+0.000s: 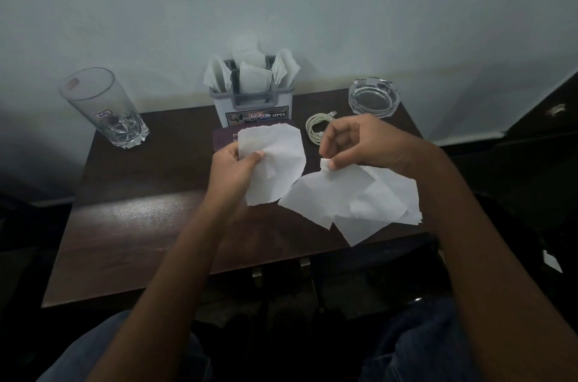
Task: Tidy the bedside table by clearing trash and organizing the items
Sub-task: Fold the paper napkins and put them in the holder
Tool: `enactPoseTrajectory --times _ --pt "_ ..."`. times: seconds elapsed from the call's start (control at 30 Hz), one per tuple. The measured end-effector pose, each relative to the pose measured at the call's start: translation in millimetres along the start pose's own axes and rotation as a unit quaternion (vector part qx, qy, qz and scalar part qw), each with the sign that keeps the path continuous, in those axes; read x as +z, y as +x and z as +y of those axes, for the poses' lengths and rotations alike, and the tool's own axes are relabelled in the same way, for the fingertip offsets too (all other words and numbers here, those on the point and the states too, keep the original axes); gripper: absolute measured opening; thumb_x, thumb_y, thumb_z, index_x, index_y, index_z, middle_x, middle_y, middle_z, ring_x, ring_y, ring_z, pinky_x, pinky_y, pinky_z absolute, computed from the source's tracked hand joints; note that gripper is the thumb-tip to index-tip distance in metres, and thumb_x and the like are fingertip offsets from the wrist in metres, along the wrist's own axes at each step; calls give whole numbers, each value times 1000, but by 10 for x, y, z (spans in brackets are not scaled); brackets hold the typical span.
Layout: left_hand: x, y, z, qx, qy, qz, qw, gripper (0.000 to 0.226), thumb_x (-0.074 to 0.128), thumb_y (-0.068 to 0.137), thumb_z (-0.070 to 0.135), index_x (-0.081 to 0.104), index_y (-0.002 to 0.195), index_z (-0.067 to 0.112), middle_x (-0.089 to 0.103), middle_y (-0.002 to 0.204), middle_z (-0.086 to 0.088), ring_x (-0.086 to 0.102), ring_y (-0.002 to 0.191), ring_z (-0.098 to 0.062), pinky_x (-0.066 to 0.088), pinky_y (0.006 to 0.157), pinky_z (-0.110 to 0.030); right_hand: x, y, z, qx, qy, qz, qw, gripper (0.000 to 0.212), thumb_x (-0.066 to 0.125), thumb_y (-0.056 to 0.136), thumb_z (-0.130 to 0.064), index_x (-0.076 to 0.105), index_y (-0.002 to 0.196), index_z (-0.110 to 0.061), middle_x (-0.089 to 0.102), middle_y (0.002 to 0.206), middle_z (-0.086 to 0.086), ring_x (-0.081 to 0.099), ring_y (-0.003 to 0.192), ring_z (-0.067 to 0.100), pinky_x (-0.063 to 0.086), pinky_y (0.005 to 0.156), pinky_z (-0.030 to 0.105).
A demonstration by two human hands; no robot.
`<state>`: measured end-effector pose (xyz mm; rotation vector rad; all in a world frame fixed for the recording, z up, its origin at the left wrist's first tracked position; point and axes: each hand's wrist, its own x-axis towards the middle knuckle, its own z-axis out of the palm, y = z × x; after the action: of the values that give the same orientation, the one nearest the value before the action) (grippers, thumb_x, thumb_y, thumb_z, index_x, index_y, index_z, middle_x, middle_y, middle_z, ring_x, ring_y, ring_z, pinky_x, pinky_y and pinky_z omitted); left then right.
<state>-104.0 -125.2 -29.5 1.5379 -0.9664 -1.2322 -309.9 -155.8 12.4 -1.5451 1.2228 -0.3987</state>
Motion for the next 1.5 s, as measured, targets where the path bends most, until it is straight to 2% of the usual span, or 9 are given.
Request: enactPoseTrajectory --times 0.07,0.3,0.53,0.8,0.97,1.1,1.23,1.33,1.5 --pt "6 5 -6 6 18 -3 1000 15 56 91 8 58 105 11 62 93 1 58 79 -9 49 68 -24 7 -20 -48 -10 17 -41 999 27 68 73 11 63 85 -12 65 75 3 61 72 15 51 75 34" --pt "8 -10 -18 13 39 -11 999 15 56 89 6 64 102 8 67 96 -9 63 83 -20 51 74 -31 -41 -138 -220 -83 129 -154 976 35 66 70 14 61 93 -12 64 74 5 62 66 11 54 63 21" --pt "66 -63 47 -149 -55 -141 977 18 47 94 9 61 101 3 66 95 -12 66 80 -23 56 67 -36 146 -13 -253 -78 30 3 997 34 71 71 11 61 97 -8 66 77 9 62 64 11 52 62 17" --pt "31 -55 59 -230 -77 -293 925 65 30 91 60 66 106 7 72 98 -10 69 82 -22 54 73 -34 352 106 -240 -77 -38 76 993 36 70 72 8 60 103 -9 66 74 4 59 60 9 50 59 15" --pt "19 -115 82 -220 -38 -325 919 28 45 90 30 63 105 14 71 90 -3 68 80 -19 55 67 -33 405 143 -213 -78 -51 48 994 41 72 72 6 60 108 -10 66 74 1 59 58 2 52 63 15" --pt "16 -102 53 -225 4 -289 931 30 58 86 15 58 115 8 66 109 -12 63 99 -29 53 82 -44 379 113 -215 -69 -16 39 997 46 71 72 7 60 113 -11 70 83 4 64 66 4 54 67 17" --pt "17 -78 44 -212 9 -218 953 22 57 88 11 60 109 6 65 106 -12 63 92 -27 53 77 -40 130 65 -98 -43 20 149 988 33 67 79 2 62 110 -8 71 91 13 64 77 16 49 67 9" --pt "5 -37 30 -203 -14 -165 965 8 53 91 9 61 92 11 65 96 -10 62 82 -24 50 74 -36 -69 84 185 38 -164 185 968 25 64 79 1 65 103 -5 66 90 12 58 77 17 45 61 14" --pt "0 -27 43 -193 -46 -125 972 13 52 93 16 62 99 11 67 93 -5 64 79 -22 51 68 -33 -119 177 599 153 -330 110 925 25 65 75 -2 64 93 -19 53 96 1 53 103 27 47 86 35"
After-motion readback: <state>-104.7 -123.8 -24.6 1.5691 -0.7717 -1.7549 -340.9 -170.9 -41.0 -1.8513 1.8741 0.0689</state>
